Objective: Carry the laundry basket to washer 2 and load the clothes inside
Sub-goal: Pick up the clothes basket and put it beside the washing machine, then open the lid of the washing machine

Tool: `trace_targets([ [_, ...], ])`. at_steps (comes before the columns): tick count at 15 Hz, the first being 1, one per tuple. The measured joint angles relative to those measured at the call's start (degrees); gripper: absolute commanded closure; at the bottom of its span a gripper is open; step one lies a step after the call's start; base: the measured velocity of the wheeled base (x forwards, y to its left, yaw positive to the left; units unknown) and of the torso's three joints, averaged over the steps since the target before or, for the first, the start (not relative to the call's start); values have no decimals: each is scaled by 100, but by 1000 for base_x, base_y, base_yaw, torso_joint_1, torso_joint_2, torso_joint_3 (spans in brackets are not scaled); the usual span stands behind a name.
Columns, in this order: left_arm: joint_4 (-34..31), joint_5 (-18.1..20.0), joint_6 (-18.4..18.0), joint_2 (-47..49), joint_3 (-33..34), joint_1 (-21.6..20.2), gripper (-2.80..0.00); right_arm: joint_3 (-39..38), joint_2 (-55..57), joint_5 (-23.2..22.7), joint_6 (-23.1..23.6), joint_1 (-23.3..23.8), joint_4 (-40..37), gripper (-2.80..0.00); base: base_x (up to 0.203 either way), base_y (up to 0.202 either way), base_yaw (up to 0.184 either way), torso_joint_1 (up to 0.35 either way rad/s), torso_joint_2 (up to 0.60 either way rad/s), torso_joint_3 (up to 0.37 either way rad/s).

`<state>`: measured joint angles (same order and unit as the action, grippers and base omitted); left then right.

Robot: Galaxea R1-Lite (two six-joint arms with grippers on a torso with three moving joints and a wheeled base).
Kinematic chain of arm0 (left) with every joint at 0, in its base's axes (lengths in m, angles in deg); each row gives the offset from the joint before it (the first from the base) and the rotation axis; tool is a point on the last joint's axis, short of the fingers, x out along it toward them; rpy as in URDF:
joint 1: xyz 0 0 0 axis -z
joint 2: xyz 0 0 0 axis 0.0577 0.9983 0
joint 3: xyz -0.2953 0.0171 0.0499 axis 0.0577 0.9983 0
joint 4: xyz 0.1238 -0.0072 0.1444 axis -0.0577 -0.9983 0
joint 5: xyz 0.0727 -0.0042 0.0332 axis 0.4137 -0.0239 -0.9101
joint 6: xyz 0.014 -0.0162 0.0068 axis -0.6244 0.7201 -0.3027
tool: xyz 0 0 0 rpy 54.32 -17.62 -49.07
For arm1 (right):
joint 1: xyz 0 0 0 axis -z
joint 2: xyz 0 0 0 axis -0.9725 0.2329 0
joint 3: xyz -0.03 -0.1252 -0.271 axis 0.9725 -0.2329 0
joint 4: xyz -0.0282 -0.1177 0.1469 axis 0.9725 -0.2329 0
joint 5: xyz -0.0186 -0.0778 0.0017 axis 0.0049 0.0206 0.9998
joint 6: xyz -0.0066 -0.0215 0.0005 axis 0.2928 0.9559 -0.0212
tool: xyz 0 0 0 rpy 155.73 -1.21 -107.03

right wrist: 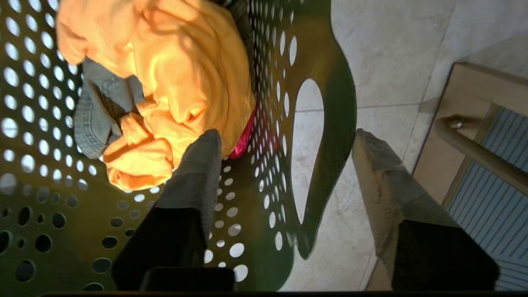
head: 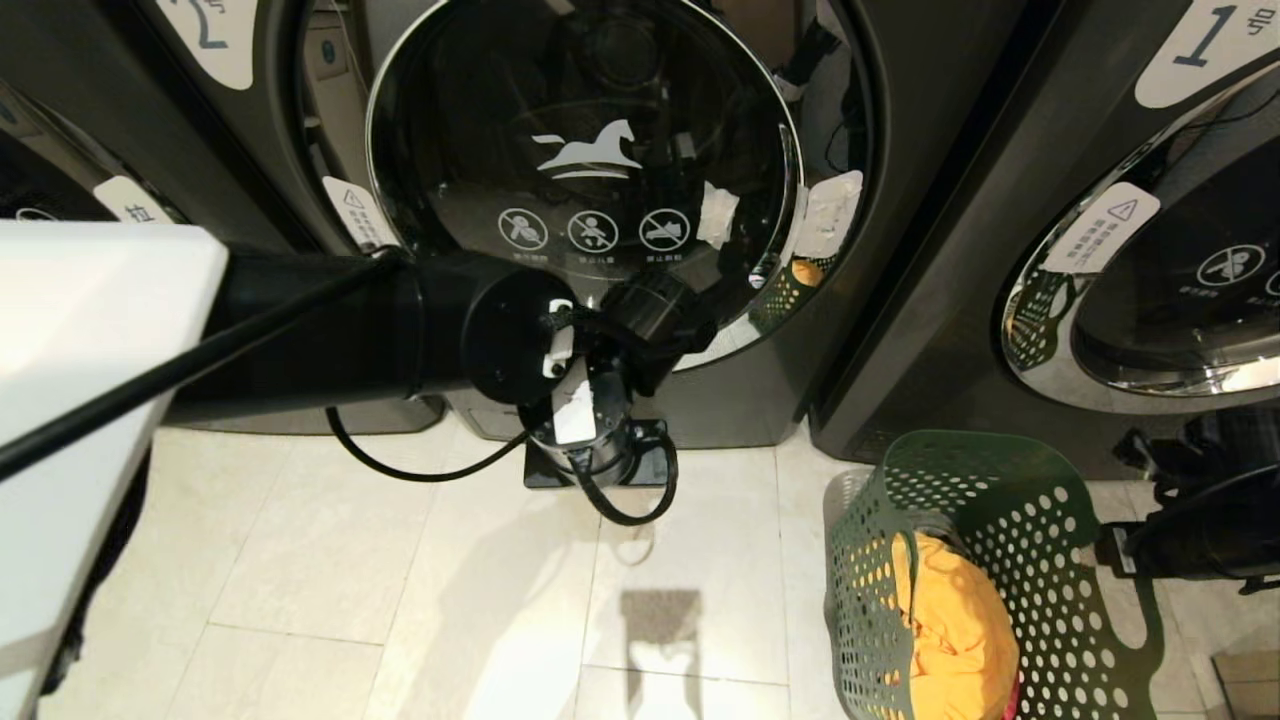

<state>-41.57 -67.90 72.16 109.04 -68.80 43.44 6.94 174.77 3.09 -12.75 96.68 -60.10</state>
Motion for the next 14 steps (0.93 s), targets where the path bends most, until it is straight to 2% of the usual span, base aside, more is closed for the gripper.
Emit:
trace_targets([
  [1,0,-11,11,-119,75,-15,0,-8,-206,-6,-1,-74,-7,0,0,0,0,0,0,0],
  [5,45,-66,83,-794,801,-114,0,-158,-1174,-11,9,-510,-92,0,0,0,0,0,0,0],
  [8,46,-73,116,-1301,1277,-342,0,-315,-1887,-13,-216,-1047,-424,0,0,0,0,0,0,0],
  [11,32,-74,119,-2228,2035,-880,0,-543,-2866,-2,-557,-1752,-691,0,0,0,0,0,0,0],
  [14,91,-62,100,-3405,3177,-1951,0,-910,-4057,31,-586,-2064,-823,0,0,0,0,0,0,0],
])
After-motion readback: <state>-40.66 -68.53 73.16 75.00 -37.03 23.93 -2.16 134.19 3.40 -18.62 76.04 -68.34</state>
